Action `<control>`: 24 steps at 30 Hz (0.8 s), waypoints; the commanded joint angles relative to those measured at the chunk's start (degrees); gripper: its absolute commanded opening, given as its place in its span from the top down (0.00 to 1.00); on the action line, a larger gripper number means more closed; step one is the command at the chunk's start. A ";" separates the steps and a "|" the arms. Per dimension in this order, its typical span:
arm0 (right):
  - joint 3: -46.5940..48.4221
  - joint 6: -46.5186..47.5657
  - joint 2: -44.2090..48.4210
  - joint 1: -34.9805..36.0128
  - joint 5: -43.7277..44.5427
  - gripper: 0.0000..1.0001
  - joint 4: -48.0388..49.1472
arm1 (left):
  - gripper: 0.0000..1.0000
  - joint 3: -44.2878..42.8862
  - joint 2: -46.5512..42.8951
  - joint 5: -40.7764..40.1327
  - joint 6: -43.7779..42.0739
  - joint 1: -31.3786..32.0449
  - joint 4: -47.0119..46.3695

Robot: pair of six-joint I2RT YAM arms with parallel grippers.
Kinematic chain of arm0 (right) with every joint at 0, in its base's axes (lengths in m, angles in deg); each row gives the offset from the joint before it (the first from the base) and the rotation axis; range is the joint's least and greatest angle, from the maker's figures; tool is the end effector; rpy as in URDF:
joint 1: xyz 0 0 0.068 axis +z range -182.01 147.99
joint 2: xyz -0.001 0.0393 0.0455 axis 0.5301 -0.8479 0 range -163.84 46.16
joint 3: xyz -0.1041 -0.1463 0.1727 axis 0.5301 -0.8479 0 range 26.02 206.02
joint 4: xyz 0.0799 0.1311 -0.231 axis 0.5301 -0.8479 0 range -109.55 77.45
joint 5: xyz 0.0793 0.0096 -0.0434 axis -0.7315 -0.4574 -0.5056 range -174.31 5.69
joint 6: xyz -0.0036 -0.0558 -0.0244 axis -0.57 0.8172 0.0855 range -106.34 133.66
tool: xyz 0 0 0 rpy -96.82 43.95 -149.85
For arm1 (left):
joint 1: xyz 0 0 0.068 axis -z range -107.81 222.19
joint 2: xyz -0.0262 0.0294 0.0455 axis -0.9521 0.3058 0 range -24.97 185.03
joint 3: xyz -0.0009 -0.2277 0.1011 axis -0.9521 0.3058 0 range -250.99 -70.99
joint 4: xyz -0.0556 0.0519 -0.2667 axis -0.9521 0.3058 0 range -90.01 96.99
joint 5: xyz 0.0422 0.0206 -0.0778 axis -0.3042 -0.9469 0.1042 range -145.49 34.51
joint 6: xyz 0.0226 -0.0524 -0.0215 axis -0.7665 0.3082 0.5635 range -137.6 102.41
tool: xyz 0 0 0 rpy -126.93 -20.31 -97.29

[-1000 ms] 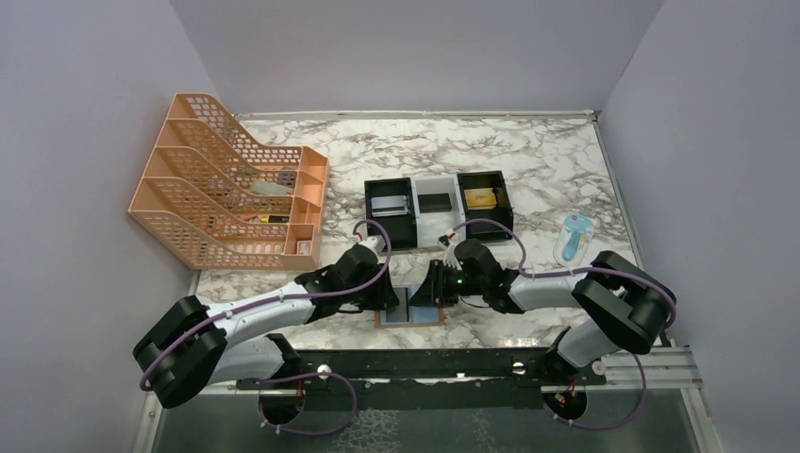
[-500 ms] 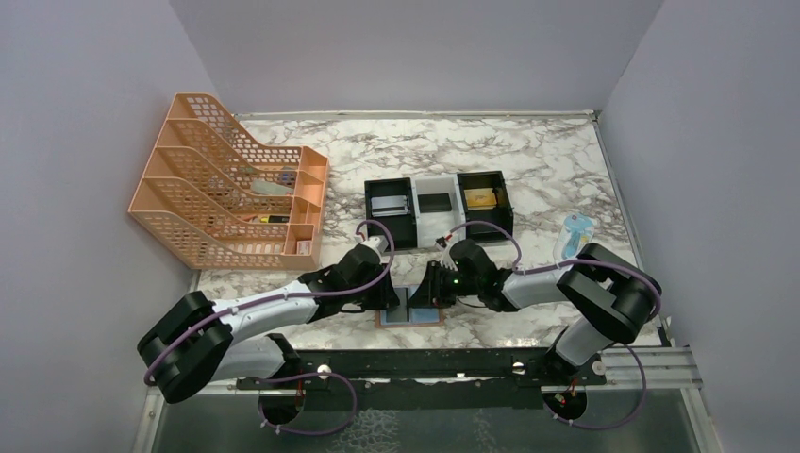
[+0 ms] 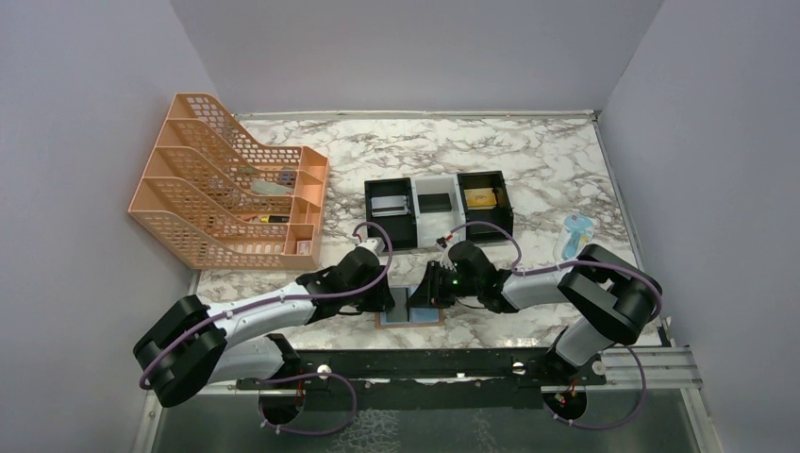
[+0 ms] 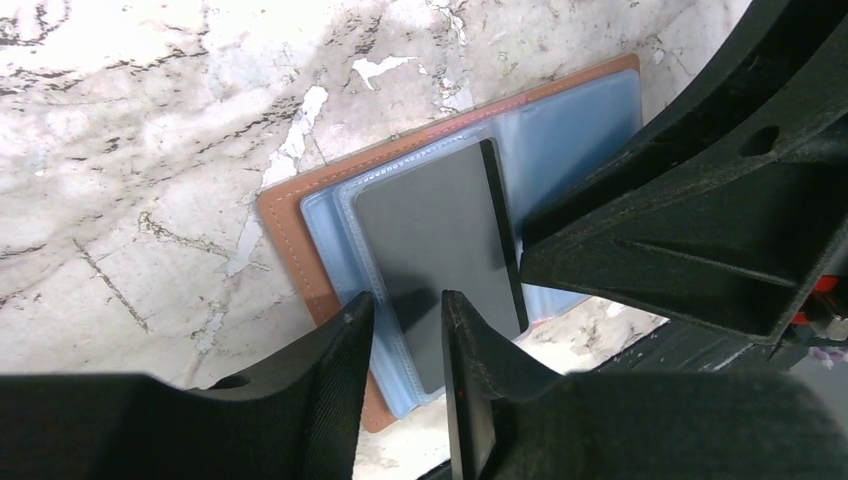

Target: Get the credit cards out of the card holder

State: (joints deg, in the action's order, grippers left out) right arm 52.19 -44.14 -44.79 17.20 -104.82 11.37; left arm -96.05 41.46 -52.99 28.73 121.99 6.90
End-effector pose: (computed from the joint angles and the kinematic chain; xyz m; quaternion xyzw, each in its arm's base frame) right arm 0.1696 0.2210 0.0651 -0.0069 0.8980 0.4252 0.1132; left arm 0.1534 -0.1844 0.1156 0.0361 0.9336 -0.2784 0.2227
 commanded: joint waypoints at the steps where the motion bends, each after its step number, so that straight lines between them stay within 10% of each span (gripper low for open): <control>1: 1.54 0.67 0.32 0.54 1.83 0.77 -1.42 | 0.68 -0.25 1.89 -1.03 -0.97 0.65 2.36; 16: 2.35 0.13 1.02 0.62 5.07 0.82 -5.74 | 0.87 -0.53 2.55 -2.10 -1.03 1.53 2.89; 24: 1.77 1.11 2.28 0.62 7.59 0.81 -8.83 | 0.68 -2.79 -0.23 -3.62 -0.97 1.82 5.73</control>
State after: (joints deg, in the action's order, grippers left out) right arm 53.88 -44.10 -43.40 17.55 -100.87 5.73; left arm -97.39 42.77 -54.87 28.32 123.28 8.54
